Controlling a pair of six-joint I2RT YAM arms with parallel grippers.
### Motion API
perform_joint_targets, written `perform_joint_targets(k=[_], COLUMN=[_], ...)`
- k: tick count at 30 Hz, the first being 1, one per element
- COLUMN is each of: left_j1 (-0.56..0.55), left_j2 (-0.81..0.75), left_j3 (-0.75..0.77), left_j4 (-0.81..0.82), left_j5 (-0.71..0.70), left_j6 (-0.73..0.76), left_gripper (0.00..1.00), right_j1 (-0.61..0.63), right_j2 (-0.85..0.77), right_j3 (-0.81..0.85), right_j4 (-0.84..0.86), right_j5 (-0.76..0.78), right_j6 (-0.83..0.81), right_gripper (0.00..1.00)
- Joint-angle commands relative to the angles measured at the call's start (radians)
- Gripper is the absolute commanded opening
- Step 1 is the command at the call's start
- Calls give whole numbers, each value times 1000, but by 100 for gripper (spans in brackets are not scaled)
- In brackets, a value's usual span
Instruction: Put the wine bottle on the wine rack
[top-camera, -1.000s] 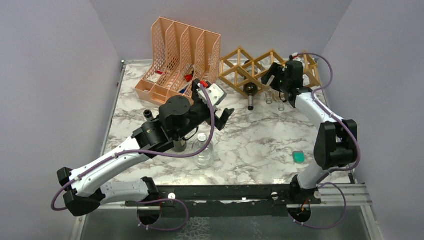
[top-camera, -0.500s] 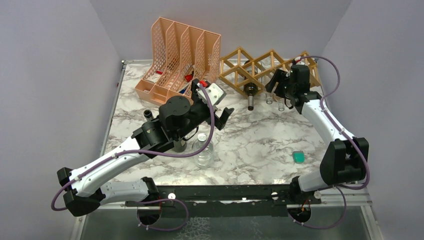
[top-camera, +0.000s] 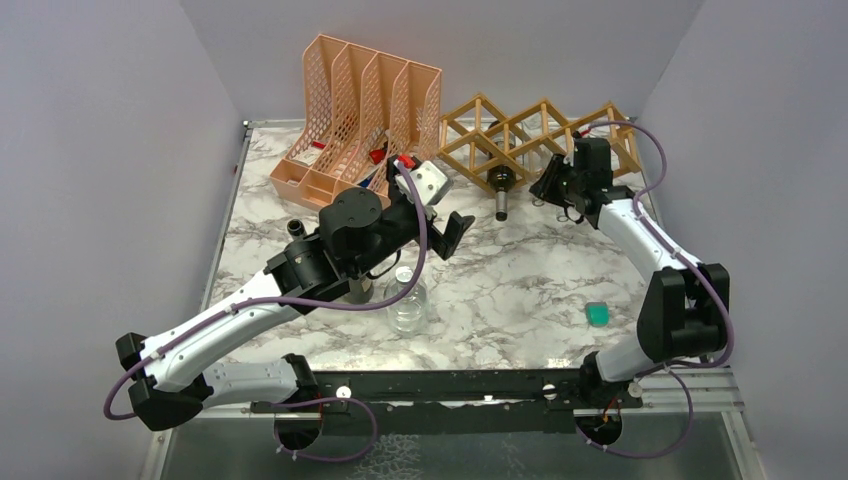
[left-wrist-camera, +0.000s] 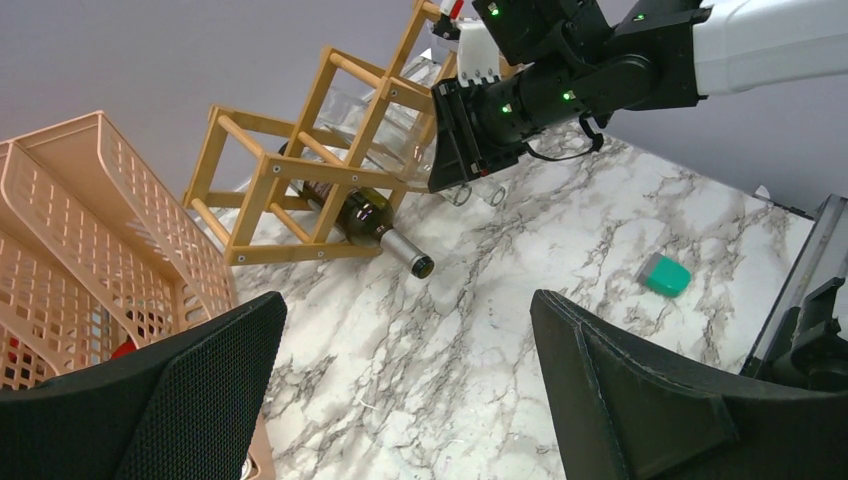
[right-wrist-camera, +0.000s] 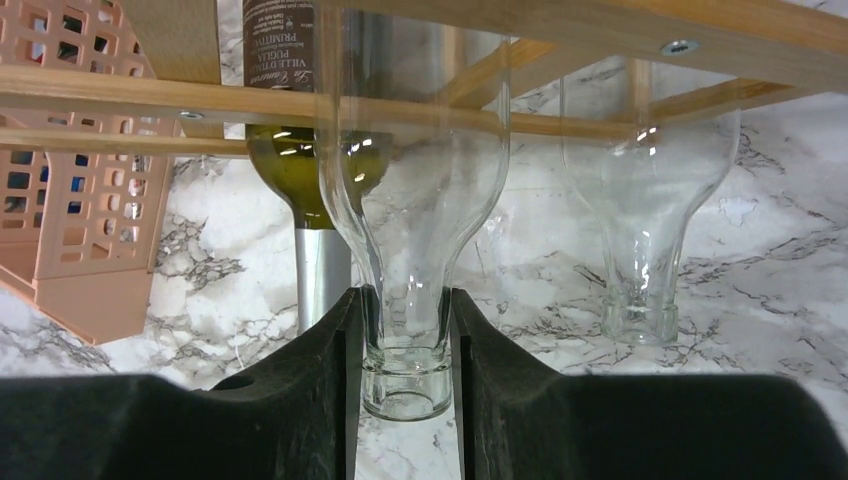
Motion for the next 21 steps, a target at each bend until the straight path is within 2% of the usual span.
perform_joint_targets(k=[1,6,8,12,14,17,21], left_j1=[-2,-2,-2,-2,-2,-2,-2], left_j2=[0,3,7,21,30,38,33], left_j3=[24,38,47,65,76,83,85], left_j4=[1,1,0,-8,-16,-21,-23], left_j5=[20,27,33,33,25,-3,-80], left_j6=[-21,-29,-35,-40,-41,-38,-21], left_gripper=[99,99,99,99,99,99,99], right_j1=[-2,-1,-1,-2,-1,-2,-2], right_j2=[36,55,59,40,9,-55,-171], right_j3=[43,67,68,55,46,35,17], right_j4=[50,42,41,38,29,-4,-58], right_j5=[-21,-5,-5,-31,-33,-24,-11], right_j6=[1,-9,-14,-16,-11,-15,-28], right_gripper=[29,28,33,58,64,68,68])
